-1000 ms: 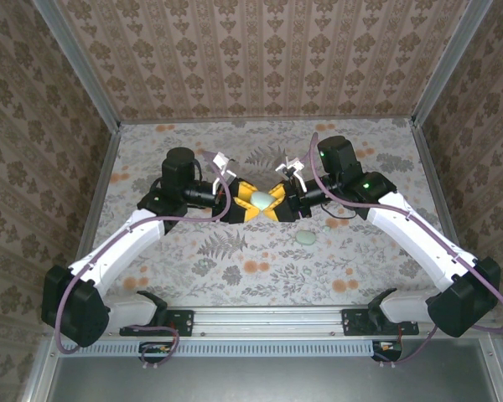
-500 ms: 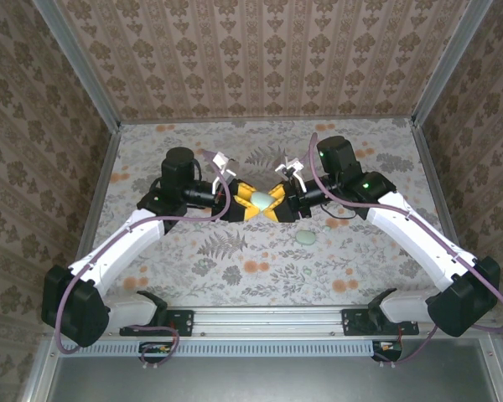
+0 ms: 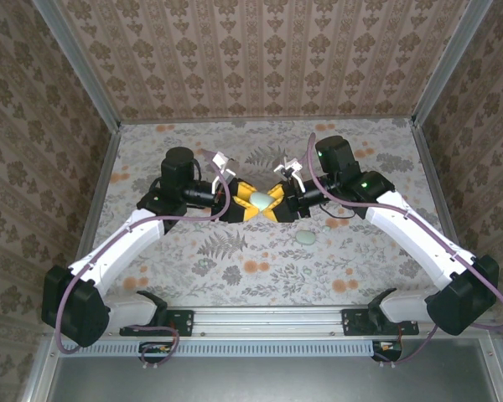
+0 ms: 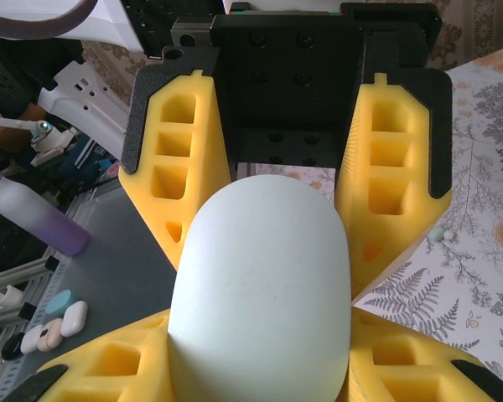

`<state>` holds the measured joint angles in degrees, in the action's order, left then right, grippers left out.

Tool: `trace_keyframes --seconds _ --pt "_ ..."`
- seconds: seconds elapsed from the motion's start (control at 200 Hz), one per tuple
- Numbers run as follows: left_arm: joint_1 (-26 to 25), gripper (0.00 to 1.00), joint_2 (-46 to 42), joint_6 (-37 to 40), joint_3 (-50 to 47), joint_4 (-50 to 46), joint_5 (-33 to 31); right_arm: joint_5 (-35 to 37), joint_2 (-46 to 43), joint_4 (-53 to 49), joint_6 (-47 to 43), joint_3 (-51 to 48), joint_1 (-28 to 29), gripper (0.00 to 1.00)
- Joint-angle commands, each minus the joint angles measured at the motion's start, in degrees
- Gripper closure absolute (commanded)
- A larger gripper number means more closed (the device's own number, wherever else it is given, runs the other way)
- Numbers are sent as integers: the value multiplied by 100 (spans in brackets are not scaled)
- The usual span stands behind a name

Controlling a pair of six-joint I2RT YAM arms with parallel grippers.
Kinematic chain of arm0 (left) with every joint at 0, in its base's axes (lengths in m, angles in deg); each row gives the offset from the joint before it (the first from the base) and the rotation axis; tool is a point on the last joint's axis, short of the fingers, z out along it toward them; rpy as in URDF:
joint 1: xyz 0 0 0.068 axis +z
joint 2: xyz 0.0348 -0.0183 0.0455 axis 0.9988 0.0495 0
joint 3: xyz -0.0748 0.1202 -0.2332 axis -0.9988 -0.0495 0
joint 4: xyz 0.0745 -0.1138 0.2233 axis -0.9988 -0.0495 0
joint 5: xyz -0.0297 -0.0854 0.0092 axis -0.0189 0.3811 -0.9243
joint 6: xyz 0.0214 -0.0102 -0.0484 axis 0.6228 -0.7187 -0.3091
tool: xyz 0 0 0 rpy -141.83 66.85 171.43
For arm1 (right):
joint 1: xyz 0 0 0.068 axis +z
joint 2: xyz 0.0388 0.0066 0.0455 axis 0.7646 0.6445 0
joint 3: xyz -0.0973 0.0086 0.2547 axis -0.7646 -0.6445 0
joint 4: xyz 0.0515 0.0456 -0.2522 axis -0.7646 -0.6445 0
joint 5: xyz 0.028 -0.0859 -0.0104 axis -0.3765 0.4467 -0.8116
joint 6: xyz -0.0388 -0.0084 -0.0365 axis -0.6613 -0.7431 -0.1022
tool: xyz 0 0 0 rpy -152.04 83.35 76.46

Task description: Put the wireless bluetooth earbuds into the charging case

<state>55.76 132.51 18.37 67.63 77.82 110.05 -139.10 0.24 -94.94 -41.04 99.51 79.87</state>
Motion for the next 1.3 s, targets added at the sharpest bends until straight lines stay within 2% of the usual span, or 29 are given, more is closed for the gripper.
trace_keyframes --seconds 0.0,0.08,0.195,0.335,0.42,0.55,0.655,0.73,1.055,1.295 --pt "-50 50 -17 -20 42 342 135 -40 115 -95 -94 113 112 76" --pt "-51 51 -2 -24 41 342 151 -38 115 -92 -101 122 111 76" --pt "-55 57 37 65 77 213 183 -29 109 -49 -83 128 111 76" --pt "-51 73 65 177 114 87 196 -24 128 -48 -65 156 116 76" --pt "-43 80 35 246 104 85 138 33 154 -111 -95 170 116 71" --pt "-25 82 -20 374 56 27 41 121 118 -59 -28 174 107 58" --pt "0 84 -93 454 -16 3 -46 275 41 118 120 144 94 42" --pt "19 84 -153 505 -85 -11 -113 394 -19 278 240 107 79 36" --pt "28 86 -405 567 -298 16 -229 1255 69 212 339 145 76 35" --pt "36 86 -436 592 -354 20 -242 1518 35 260 470 183 29 35"
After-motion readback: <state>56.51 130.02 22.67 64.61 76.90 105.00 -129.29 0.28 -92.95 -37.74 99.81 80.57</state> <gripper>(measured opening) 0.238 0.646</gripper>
